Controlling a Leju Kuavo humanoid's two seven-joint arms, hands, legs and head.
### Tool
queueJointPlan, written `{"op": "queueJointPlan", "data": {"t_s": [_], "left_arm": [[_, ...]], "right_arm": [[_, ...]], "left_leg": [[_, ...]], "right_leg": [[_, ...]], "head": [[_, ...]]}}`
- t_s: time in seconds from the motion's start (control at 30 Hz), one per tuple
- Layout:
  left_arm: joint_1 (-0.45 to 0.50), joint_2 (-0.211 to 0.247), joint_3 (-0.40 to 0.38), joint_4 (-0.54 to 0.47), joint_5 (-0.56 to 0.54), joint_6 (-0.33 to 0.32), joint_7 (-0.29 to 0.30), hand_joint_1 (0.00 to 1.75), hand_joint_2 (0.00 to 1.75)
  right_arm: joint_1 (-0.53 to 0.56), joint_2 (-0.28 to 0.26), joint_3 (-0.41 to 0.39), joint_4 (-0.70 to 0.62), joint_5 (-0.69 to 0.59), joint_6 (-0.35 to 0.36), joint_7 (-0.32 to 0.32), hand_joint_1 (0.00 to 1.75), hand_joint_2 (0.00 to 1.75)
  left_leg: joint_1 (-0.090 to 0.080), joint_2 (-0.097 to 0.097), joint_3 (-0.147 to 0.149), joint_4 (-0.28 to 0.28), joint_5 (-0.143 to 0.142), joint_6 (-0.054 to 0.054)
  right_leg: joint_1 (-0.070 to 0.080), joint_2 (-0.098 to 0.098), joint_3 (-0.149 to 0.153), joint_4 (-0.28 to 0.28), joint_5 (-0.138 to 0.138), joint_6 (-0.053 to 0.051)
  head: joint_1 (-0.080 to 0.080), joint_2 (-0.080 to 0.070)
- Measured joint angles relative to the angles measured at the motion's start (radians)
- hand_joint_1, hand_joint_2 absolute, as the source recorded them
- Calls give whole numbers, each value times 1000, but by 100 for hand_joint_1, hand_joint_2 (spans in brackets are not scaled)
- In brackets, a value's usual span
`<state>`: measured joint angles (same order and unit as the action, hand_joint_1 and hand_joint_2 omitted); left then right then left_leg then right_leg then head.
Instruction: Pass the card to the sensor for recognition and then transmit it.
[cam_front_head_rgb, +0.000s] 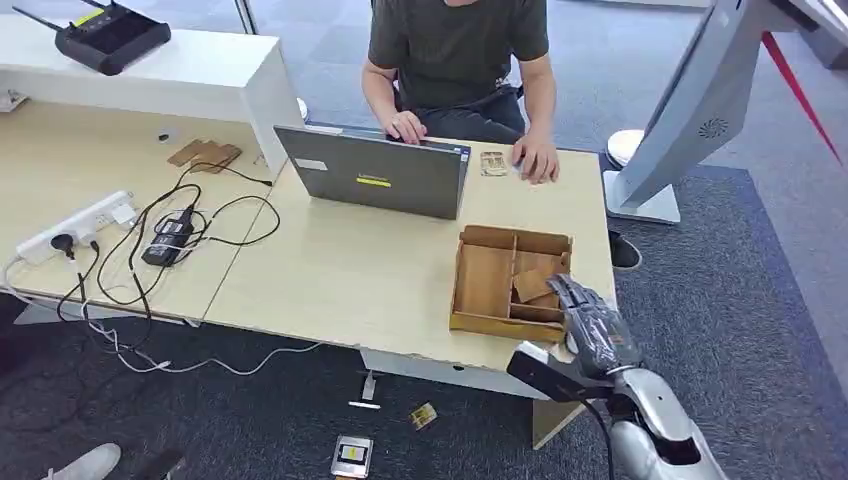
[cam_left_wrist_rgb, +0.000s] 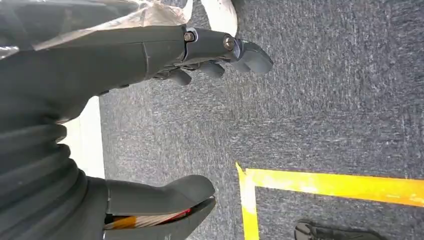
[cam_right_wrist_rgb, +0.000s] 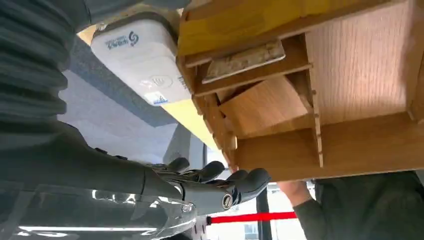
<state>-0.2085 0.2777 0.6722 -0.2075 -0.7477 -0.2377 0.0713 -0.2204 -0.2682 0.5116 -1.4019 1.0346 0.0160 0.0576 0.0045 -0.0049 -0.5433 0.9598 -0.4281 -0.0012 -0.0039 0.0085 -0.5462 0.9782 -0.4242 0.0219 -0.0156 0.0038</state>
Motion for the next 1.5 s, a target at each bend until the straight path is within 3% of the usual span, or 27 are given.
{"op": "queueJointPlan", "data": {"t_s": [0.4,1.17,1.2,1.23,1.27,1.5], "left_arm": [[-9,0,0,0,-15,2,6,0,175],[-21,-6,0,0,-30,4,9,0,175],[-21,-6,0,0,-30,4,9,0,175],[-21,-6,0,0,-31,4,9,0,175],[-21,-6,0,0,-31,3,9,0,175],[-21,-7,0,0,-33,3,9,0,175]], "right_arm": [[-67,37,12,122,-15,-48,-9,0,175],[-108,90,30,239,38,-86,-8,0,175],[-109,92,30,240,38,-86,-8,33,175],[-111,93,30,240,39,-86,-8,33,175],[-112,93,30,240,39,-85,-8,175,175],[-117,98,31,256,47,-79,-11,175,175]], "left_leg": [[0,0,0,0,0,0],[0,0,0,0,0,0],[0,0,0,0,0,0],[0,0,0,0,0,0],[0,0,0,0,0,0],[0,0,0,0,0,0]], "right_leg": [[0,0,0,0,0,0],[0,0,-1,0,0,0],[0,0,-1,0,0,0],[0,0,-1,0,0,0],[0,0,-1,0,0,0],[0,0,-1,0,0,0]], "head": [[0,0],[0,0],[0,0],[0,0],[0,0],[0,0]]}}
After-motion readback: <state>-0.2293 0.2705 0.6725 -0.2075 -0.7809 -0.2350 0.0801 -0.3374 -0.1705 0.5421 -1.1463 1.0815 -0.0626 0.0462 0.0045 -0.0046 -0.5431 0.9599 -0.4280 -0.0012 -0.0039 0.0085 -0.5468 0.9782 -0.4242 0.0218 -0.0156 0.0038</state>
